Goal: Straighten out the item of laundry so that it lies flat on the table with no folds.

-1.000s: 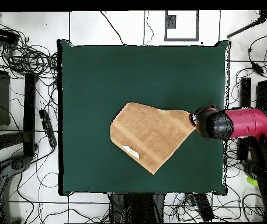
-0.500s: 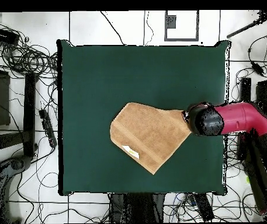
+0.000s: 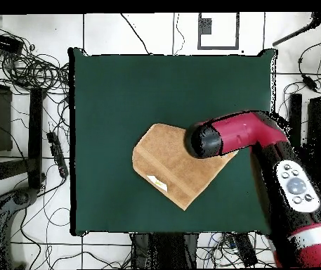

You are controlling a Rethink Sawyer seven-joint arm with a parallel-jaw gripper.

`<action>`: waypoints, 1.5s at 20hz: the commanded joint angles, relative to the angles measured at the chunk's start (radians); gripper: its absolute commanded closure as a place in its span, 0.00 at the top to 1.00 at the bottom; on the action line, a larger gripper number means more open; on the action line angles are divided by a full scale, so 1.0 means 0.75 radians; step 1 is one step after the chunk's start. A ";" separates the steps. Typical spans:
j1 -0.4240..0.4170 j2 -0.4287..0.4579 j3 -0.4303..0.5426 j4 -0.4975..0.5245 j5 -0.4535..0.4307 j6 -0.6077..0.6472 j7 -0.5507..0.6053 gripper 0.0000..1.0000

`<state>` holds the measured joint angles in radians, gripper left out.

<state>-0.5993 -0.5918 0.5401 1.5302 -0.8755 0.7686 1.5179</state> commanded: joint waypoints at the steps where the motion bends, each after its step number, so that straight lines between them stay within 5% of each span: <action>1: 0.262 0.097 -0.204 -0.064 0.083 -0.106 0.660 1.00; 30: 0.849 0.424 -0.618 -0.450 0.176 -0.070 1.179 1.00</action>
<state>-0.0462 -0.3707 0.0991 1.2659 -0.8227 0.7033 2.0579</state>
